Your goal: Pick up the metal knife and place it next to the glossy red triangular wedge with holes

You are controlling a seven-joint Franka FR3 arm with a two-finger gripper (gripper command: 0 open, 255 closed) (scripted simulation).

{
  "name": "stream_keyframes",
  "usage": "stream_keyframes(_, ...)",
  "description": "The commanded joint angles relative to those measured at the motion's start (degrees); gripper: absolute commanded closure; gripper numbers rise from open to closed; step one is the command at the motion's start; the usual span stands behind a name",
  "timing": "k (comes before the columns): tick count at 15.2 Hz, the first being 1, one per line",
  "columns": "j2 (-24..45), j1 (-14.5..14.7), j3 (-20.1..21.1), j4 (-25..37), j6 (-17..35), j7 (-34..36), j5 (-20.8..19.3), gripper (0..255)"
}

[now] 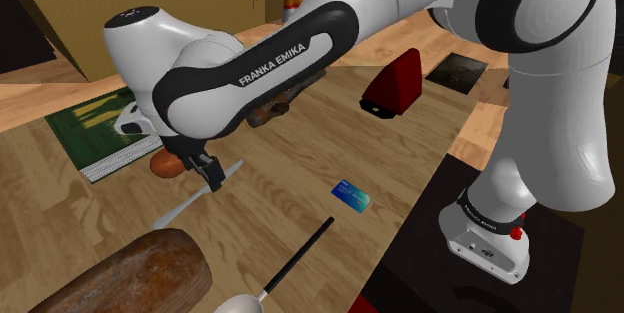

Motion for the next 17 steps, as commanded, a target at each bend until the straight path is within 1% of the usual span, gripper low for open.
stream_keyframes(1, 0.9, 0.2, -0.1, -0.2, 1.1, 0.0, -0.4, 0)
stream_keyframes(5, 2.0, 0.3, -0.4, -1.3, 3.3, 0.3, -0.8, 0)
stream_keyframes(12, 2.1, 0.3, -0.4, -1.3, 3.3, 0.3, -0.8, 0)
stream_keyframes(13, 2.1, 0.3, -0.4, -1.3, 3.3, 0.3, -0.8, 255)
stream_keyframes(17, 2.1, 0.3, -0.4, -1.3, 3.3, 0.3, -0.8, 255)
